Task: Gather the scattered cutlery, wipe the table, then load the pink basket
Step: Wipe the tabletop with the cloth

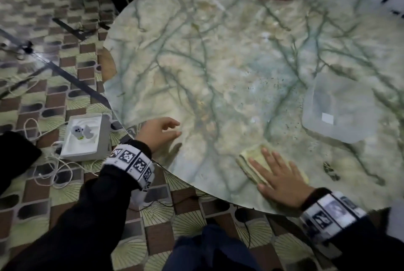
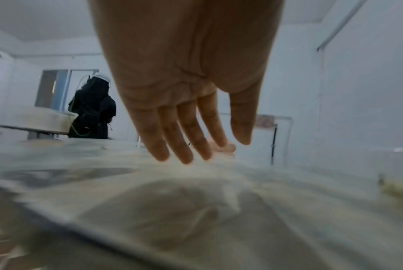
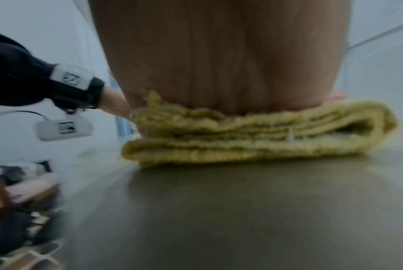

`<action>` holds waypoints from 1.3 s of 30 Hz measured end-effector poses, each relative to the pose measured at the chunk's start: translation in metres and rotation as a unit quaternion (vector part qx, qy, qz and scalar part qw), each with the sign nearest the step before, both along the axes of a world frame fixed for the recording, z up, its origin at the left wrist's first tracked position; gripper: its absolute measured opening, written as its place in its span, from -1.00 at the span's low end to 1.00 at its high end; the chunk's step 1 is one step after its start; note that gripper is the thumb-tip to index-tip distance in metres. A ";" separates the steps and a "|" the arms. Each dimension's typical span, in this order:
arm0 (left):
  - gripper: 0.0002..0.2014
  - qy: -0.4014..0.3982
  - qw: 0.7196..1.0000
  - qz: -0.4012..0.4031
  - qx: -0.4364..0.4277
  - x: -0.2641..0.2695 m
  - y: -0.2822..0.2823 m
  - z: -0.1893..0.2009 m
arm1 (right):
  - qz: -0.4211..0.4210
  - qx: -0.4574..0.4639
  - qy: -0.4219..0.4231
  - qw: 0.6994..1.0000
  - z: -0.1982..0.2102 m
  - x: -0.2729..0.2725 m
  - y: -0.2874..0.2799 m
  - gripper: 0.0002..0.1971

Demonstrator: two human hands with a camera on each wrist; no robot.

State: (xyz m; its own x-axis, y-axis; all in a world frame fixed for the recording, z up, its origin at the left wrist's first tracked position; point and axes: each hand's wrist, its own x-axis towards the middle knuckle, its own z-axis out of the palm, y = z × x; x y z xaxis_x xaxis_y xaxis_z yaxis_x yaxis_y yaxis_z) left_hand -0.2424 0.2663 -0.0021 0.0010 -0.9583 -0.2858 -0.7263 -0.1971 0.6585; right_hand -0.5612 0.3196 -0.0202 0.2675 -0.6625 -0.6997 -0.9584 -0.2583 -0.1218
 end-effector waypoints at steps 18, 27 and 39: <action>0.27 -0.257 0.945 -0.194 0.056 0.108 -0.063 -0.048 | 0.018 0.004 -0.038 0.999 -0.003 0.149 -0.006 -0.35; 0.28 -0.250 0.944 -0.211 0.037 0.110 -0.060 -0.051 | -0.185 -0.147 -0.016 0.972 -0.025 0.179 -0.151 -0.38; 0.32 -0.253 0.937 -0.242 0.017 0.114 -0.058 -0.051 | -0.225 -0.205 -0.015 0.952 -0.030 0.107 -0.111 0.08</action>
